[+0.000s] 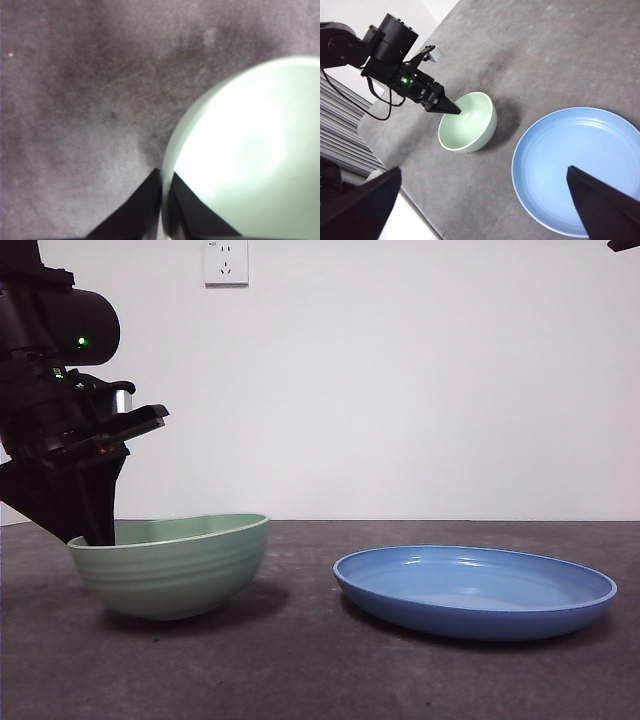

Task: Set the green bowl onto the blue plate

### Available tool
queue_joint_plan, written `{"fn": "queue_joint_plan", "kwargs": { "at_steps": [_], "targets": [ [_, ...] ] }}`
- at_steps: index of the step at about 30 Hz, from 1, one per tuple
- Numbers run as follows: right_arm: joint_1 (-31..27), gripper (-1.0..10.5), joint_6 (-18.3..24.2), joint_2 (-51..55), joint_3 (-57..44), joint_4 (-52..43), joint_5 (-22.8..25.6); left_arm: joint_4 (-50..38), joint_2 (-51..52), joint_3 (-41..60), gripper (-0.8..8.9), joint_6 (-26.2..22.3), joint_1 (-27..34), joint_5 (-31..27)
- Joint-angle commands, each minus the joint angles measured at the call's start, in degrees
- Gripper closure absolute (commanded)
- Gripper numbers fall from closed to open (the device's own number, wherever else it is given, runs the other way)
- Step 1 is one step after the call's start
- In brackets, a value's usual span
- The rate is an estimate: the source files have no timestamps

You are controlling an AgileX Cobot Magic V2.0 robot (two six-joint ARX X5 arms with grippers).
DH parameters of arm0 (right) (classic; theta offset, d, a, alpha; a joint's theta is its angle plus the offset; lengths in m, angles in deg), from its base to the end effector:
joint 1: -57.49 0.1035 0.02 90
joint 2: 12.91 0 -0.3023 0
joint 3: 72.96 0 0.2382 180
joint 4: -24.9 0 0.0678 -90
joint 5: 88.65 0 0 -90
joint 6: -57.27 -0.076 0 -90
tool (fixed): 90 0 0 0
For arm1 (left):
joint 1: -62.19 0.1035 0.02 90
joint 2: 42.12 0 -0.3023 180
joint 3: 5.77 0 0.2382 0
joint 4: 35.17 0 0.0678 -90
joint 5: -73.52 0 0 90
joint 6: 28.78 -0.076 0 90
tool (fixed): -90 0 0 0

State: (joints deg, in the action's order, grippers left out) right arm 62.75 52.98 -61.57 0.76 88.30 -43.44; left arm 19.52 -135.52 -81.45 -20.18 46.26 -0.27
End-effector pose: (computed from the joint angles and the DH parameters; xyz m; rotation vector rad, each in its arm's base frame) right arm 0.1261 0.0654 0.3558 0.3011 0.6817 0.8164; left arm 0.2897 -0.1048 0.1986 -0.1291 1.3124 -0.3866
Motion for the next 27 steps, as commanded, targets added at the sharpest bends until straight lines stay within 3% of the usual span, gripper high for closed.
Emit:
{"fn": "queue_joint_plan", "kwargs": {
  "at_steps": [1,10,17,27],
  "targets": [
    [0.24,3.3,0.68,-0.33,1.09,-0.35,0.0,1.44,-1.14,-2.82,7.99,1.16,-0.22,-0.13],
    [0.24,3.3,0.68,-0.33,1.09,-0.35,-0.02,12.35,-1.16,-13.55,7.99,1.18,-2.89,-0.15],
    [0.24,3.3,0.66,-0.33,1.09,-0.35,-0.04,14.99,-2.58,-21.57,7.99,1.38,-7.21,-0.17],
    [0.24,3.3,0.68,-0.35,1.09,-0.35,0.0,18.84,-15.98,-37.79,7.99,1.75,-14.88,-0.33]
  ]
}}
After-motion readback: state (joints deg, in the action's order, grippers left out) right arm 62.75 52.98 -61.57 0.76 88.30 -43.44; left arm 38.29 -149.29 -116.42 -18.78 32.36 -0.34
